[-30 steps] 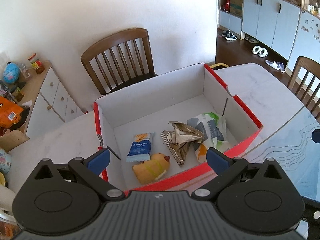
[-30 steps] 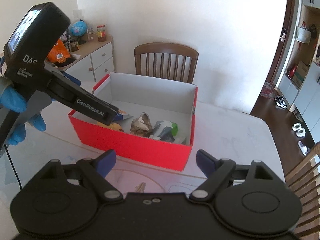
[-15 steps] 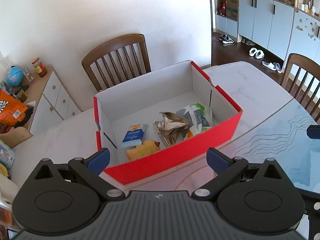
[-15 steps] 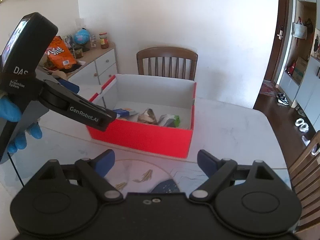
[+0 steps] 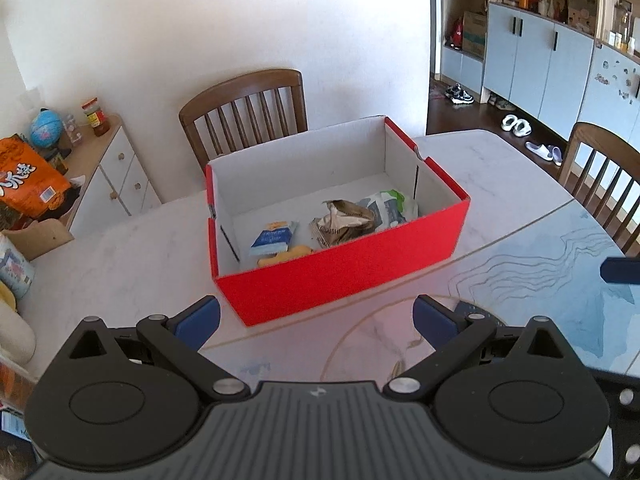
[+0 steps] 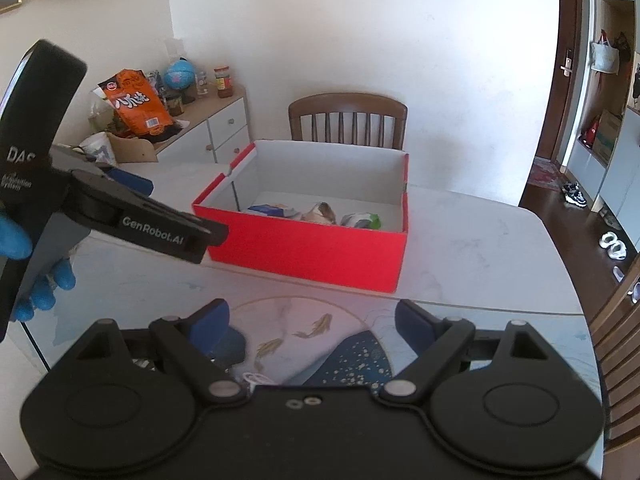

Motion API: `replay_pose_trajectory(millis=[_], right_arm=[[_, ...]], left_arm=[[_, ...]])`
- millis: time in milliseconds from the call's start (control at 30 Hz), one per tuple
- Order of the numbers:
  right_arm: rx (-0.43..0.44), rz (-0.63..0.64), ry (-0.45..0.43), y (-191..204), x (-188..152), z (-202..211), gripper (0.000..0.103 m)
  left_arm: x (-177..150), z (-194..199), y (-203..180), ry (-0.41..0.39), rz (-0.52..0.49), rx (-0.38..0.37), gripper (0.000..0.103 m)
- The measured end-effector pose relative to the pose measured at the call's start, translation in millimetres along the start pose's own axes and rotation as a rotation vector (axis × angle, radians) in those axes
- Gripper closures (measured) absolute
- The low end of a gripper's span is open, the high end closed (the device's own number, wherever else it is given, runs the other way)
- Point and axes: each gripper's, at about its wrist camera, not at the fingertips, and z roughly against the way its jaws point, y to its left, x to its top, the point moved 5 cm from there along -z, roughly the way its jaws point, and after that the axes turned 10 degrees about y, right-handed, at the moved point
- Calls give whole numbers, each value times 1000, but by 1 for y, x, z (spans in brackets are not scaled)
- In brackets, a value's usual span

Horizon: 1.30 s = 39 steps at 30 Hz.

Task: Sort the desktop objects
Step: 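Withdraw both grippers from the red box back toward the remaining packets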

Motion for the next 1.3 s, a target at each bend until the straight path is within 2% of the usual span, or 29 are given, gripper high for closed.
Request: replay_pose_trajectory(millis=[233,433,733,800,933,1300], right_arm=[[5,9,-13,9,-7,9,13],[-37,29,-36,14,-13,13,12],[-14,-13,-52,12,-20,18,0],[-14,-35,-59,10,-21,19,0],[-79,-49,-78,8,-23,21,0],[-87,-56,-81,10,-32,24,0]], left_arm=[[-27,10,3,-6,9,-4,0],[-43,15,6,1,14,0,0],[-65,20,10,9,33,-5,0],[-70,22,11,6,35,1,0],[-81,22,15,13,46,9,0],[-112,22,21,47,76,3,0]])
